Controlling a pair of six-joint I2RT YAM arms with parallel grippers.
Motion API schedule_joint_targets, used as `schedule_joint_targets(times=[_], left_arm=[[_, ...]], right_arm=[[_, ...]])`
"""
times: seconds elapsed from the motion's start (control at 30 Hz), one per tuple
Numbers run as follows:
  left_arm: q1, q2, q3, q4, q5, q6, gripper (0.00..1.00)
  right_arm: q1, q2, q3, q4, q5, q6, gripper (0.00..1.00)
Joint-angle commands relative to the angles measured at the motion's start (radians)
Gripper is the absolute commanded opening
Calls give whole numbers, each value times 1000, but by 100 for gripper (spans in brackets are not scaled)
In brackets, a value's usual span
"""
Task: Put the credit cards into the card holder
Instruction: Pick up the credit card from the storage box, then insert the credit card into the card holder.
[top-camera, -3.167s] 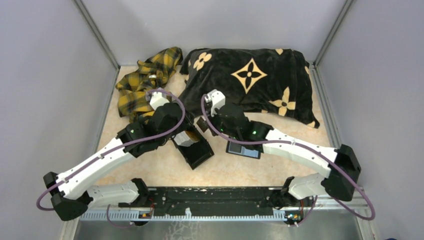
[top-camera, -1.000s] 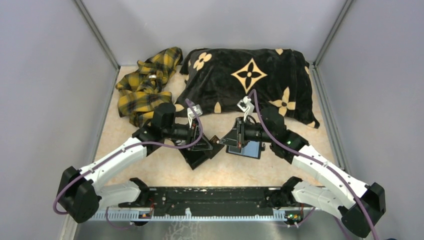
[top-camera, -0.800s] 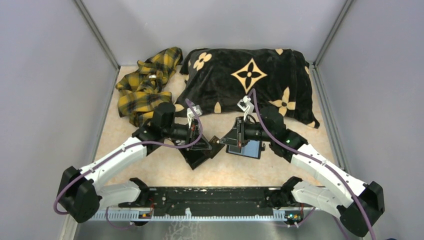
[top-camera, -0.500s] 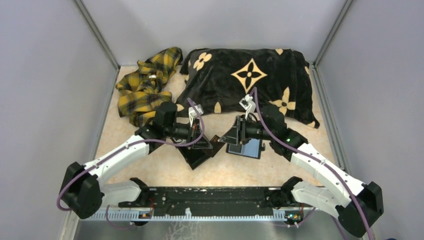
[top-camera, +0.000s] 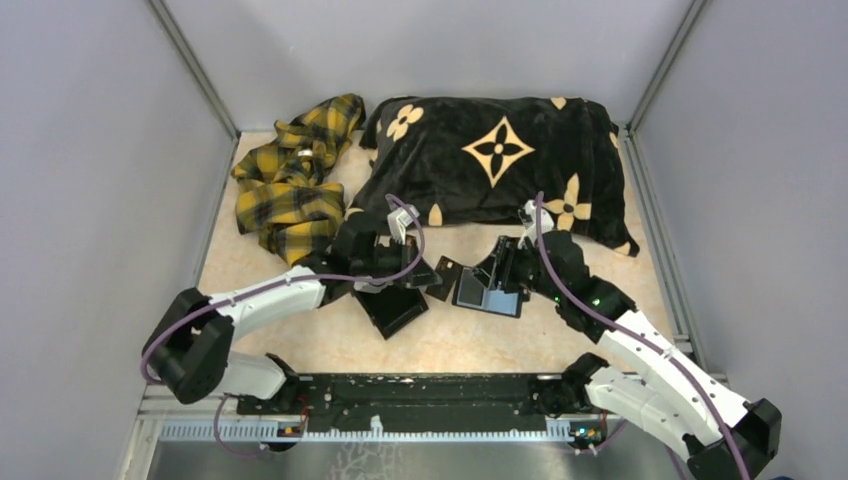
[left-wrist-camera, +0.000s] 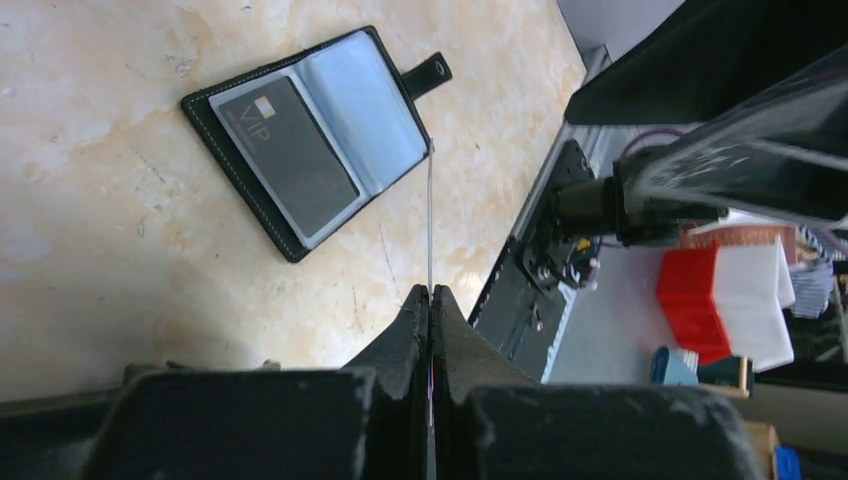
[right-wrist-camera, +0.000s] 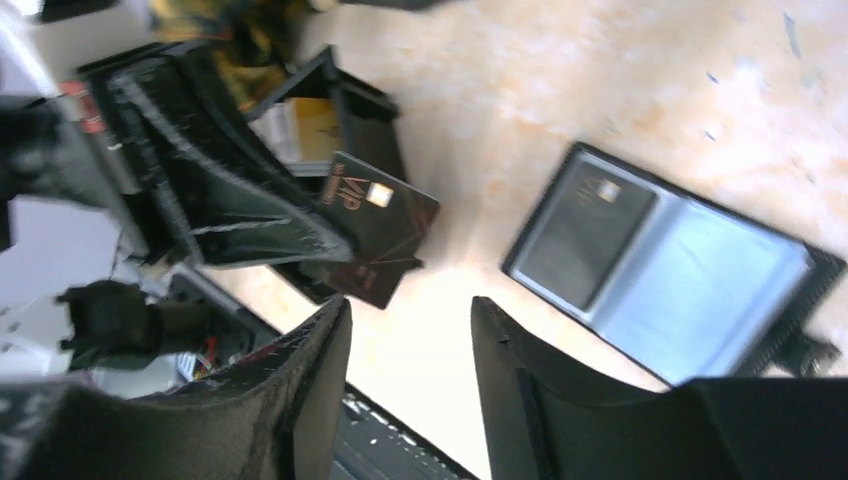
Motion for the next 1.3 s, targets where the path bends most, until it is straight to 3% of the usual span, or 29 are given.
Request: schedule_joint_targets(times=[0.0, 0.33, 0.77, 1.27], left_arm=[[-75, 68, 12, 126, -153, -107, 0], [-177, 320, 65, 287, -224, -200, 0], [-182, 484, 159, 366, -234, -217, 0], [-181, 534, 194, 296, -318, -257, 0]], right_arm=[[-6, -19, -60, -71, 186, 61, 43], [-6, 40, -231, -15, 268, 167, 17], [-15, 144, -271, 35, 366, 226, 8], [-112, 200, -267, 70, 359, 209, 5]])
